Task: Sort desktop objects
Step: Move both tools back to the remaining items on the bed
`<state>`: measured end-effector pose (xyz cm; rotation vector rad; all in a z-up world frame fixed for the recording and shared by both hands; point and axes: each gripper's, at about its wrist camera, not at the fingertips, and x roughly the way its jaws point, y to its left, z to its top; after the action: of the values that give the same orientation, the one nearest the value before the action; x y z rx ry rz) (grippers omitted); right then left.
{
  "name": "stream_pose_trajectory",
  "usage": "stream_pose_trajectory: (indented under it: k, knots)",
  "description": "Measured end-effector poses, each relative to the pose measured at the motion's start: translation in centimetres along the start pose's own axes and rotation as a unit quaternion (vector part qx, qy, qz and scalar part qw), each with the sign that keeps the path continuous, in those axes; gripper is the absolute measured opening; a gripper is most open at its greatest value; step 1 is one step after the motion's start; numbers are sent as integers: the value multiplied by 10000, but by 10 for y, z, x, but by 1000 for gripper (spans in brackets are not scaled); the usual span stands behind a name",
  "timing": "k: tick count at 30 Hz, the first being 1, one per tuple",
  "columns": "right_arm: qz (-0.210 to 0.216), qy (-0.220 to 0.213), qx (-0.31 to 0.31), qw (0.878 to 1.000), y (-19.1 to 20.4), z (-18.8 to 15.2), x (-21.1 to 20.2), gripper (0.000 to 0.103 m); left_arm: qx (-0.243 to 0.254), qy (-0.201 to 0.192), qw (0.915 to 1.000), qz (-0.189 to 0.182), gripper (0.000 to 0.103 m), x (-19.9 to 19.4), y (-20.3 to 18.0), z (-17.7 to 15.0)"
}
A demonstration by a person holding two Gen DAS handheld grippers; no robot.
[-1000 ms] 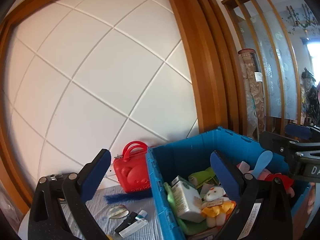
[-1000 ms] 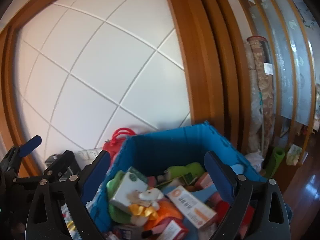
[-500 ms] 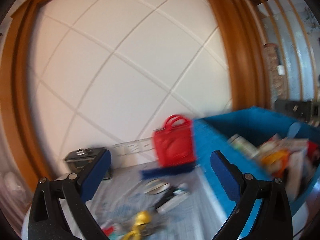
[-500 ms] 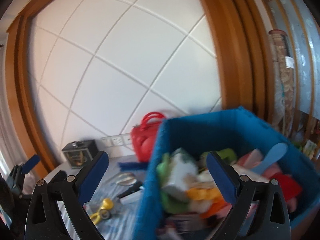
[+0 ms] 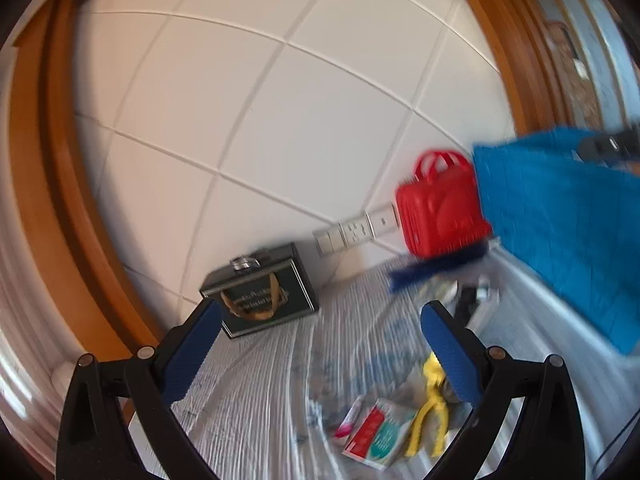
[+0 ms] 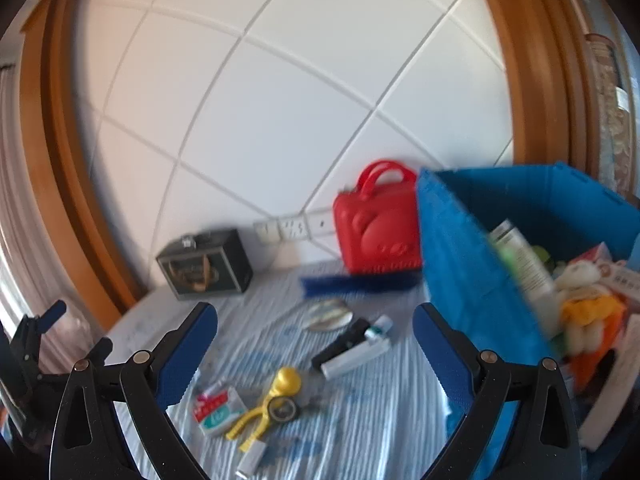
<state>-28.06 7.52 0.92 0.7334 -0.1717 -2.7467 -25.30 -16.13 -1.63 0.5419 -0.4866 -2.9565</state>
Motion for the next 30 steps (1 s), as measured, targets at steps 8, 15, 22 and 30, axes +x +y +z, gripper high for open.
stream_pose_trajectory:
  k: [8,15,22,30]
  knots:
    - [41,599,-304,9977,12,-30,72,100,-139,794,9957,-455,101,53,-3,-83]
    - [151,1106,-136,9937,-3,-44,140,100,14,1394,9829,-1204,101,113,-15,-140]
    - [229,1521,-111,9880,-9,-63,196,100,598,1648,9614,-2120,94,157,-38,-173]
    - [152,1945,34,9808,-19,-85,228,100,888,2084,9278,-2966,70,184,-44,-199]
